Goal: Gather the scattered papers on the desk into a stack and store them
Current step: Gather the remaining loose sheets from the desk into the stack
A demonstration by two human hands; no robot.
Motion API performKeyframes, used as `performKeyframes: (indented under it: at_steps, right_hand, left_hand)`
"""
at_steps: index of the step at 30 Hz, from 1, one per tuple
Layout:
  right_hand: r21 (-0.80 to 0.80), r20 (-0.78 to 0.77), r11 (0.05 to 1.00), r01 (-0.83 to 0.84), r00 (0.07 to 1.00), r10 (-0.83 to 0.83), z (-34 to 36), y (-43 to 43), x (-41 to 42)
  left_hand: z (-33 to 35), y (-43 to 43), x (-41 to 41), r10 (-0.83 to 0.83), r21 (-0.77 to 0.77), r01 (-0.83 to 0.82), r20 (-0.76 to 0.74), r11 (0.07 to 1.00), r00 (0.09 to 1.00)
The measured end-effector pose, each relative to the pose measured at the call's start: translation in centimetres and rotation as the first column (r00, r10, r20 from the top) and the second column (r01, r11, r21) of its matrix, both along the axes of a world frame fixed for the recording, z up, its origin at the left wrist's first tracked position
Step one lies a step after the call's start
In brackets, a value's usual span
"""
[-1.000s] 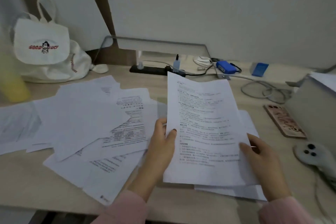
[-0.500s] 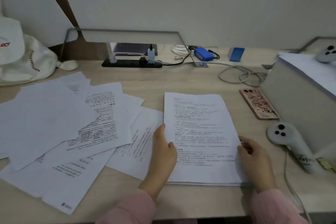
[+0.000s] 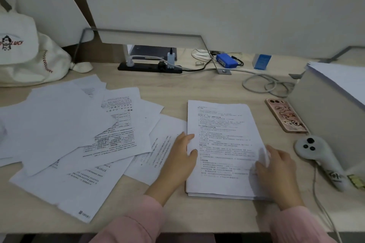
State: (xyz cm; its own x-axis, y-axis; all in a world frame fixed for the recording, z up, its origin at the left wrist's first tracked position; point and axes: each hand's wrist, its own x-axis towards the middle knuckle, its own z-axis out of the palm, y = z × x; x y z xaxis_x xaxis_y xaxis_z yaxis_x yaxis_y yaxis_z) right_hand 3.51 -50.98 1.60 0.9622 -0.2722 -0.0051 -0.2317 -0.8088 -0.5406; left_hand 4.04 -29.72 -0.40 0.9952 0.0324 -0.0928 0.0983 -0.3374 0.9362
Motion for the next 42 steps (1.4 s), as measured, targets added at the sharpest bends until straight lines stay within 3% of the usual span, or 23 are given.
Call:
performKeyframes:
  at_steps: [4, 8, 11, 14, 20, 24, 28, 32, 35, 38, 42]
  right_hand:
    - [0.093, 0.065, 0.983, -0.16, 0.986, 0.154, 2.5, 3.0, -0.6]
    - [0.31, 0.089, 0.869, -0.386, 0.922, 0.378, 4.8, 9.0, -0.6]
    - [0.373, 0.058, 0.783, -0.497, 0.855, 0.515, 5.1, 14.2, -0.6]
    - [0.465, -0.009, 0.702, -0.539, 0.79, 0.612, 4.8, 19.0, -0.6]
    - [0.626, -0.116, 0.614, -0.48, 0.722, 0.683, 3.3, 25.7, 0.3]
    - [0.748, -0.187, 0.586, -0.313, 0.747, 0.638, 2.5, 28.4, 1.7]
    - [0.867, -0.23, 0.486, -0.106, 0.782, 0.58, 2.0, 30.5, 3.0]
    - [0.907, -0.234, 0.42, -0.028, 0.797, 0.558, 1.3, 32.4, 3.9]
    - [0.916, -0.248, 0.4, -0.02, 0.756, 0.606, 1.1, 34.3, 4.1]
    - [0.893, -0.24, 0.441, -0.086, 0.739, 0.63, 0.9, 36.0, 4.0]
    - [0.829, -0.181, 0.503, -0.244, 0.734, 0.654, 0.6, 36.9, 3.7]
  left_hand:
    - [1.7, 3.0, -0.5, 0.043, 0.071, -0.057, 0.181, 0.996, 0.983]
    - [2.6, 8.6, -1.1, 0.115, 0.185, -0.172, 0.285, 0.968, 0.951]
    - [2.3, 14.5, -2.2, 0.194, 0.346, -0.297, 0.301, 0.89, 0.934]
    - [1.7, 20.8, -3.3, 0.295, 0.548, -0.376, 0.233, 0.748, 0.927]
    - [0.5, 27.1, -5.3, 0.377, 0.846, -0.169, -0.04, 0.506, 0.925]
    - [0.5, 26.8, -5.3, 0.246, 0.941, -0.147, 0.071, 0.304, 0.967]
    - [1.4, 26.7, -5.1, 0.156, 0.952, -0.18, 0.144, 0.249, 0.977]
    - [0.2, 28.5, -5.1, 0.385, 0.811, -0.403, 0.241, 0.424, 0.891]
    - [-0.3, 29.2, -6.6, 0.568, 0.495, -0.648, 0.325, 0.58, 0.756]
    - [-0.5, 29.0, -8.2, 0.62, 0.163, -0.656, 0.221, 0.737, 0.753]
    - [0.6, 28.6, -9.7, 0.619, -0.204, -0.594, 0.09, 0.778, 0.78]
